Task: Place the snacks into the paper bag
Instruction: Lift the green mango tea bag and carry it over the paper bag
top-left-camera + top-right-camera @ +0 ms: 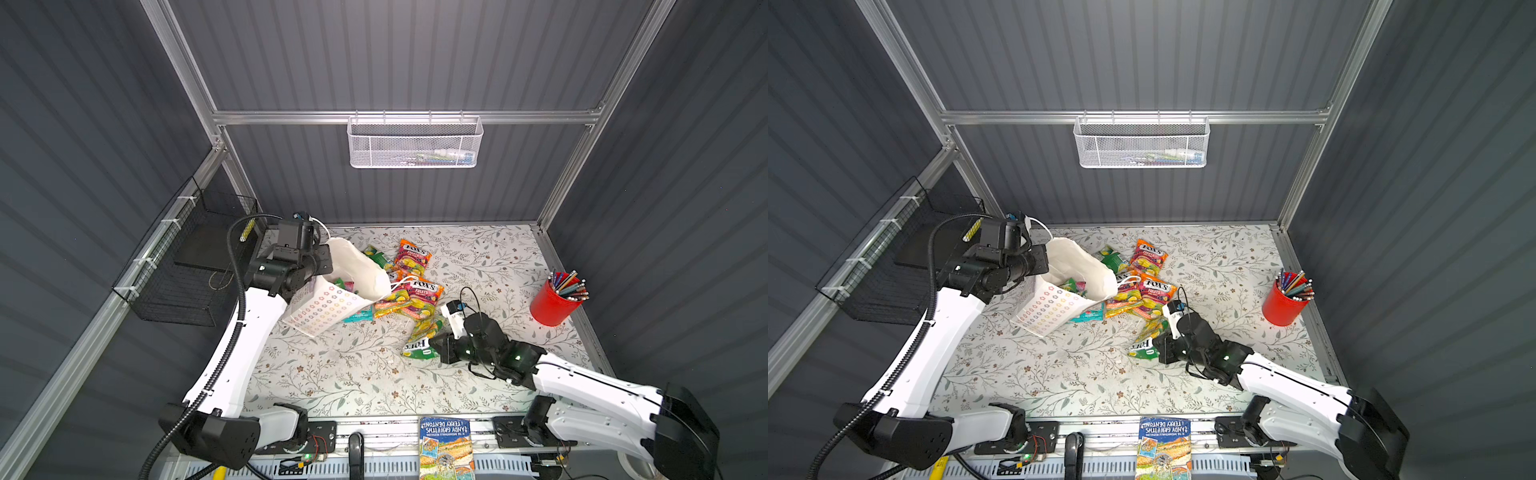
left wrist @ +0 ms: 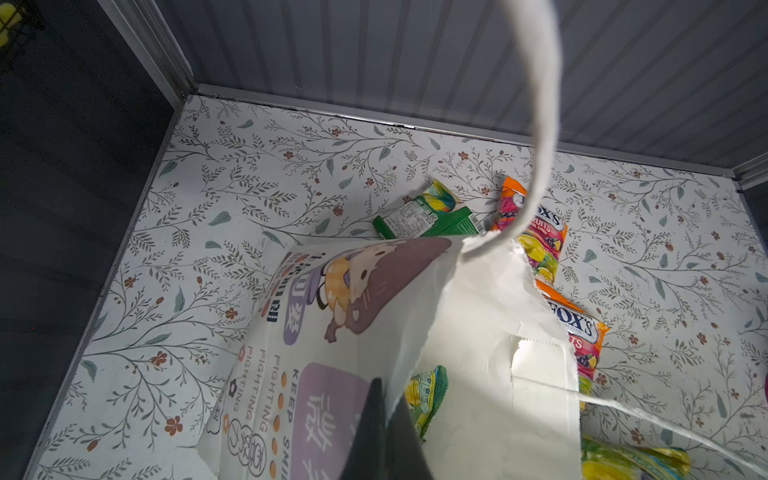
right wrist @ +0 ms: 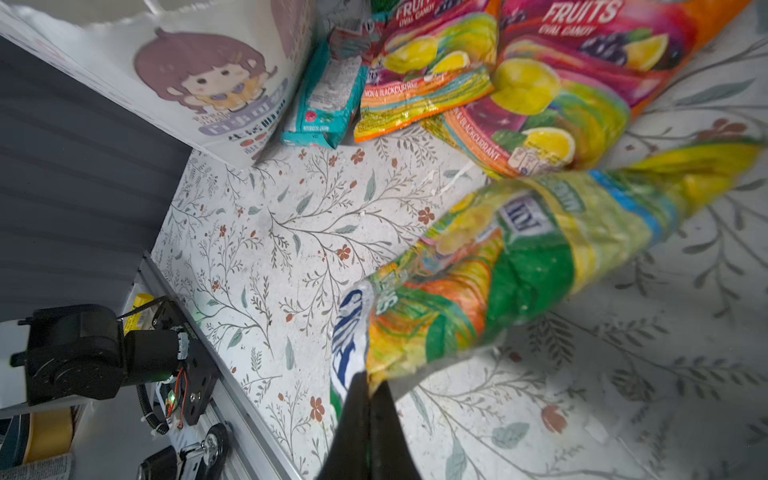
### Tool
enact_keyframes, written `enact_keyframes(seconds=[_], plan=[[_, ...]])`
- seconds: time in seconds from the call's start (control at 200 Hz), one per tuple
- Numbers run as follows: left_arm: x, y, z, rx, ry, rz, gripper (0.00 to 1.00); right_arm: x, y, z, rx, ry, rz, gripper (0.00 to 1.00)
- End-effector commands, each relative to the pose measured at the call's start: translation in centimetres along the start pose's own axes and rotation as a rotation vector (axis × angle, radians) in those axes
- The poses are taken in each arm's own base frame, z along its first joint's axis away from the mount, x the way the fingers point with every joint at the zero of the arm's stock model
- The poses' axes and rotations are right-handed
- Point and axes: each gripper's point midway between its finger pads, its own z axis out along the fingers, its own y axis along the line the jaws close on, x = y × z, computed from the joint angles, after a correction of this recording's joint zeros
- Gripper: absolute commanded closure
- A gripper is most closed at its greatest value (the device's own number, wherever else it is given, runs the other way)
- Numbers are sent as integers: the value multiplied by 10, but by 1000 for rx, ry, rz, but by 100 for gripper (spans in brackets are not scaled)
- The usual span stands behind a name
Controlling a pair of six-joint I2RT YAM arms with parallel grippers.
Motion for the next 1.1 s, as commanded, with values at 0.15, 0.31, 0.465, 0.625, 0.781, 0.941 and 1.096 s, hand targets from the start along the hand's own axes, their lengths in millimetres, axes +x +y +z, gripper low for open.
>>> enact_keyframes(seconds=[0.15, 0.31, 0.465, 0.625, 0.781, 0.941, 1.096], plan=[[-13, -7, -11, 35, -60, -10, 100, -79, 45, -65, -42, -244, -69, 100], [-12, -10, -11, 50, -53, -9, 100, -119, 78, -102, -97, -351, -110, 100], [-12, -11, -12, 57, -56, -12, 100, -156, 119, -126, -162, -399, -176, 100], [-12, -12, -11, 61, -51, -10, 100, -185, 156, -131, -220, -410, -231, 100], [-11, -13, -11, 65, -50, -10, 100, -202, 184, -102, -262, -369, -250, 100], [-11, -14, -10, 74, -45, -10, 100, -213, 202, -62, -279, -323, -251, 100], [-11, -15, -11, 79, -46, -11, 100, -218, 214, -23, -302, -286, -231, 100]])
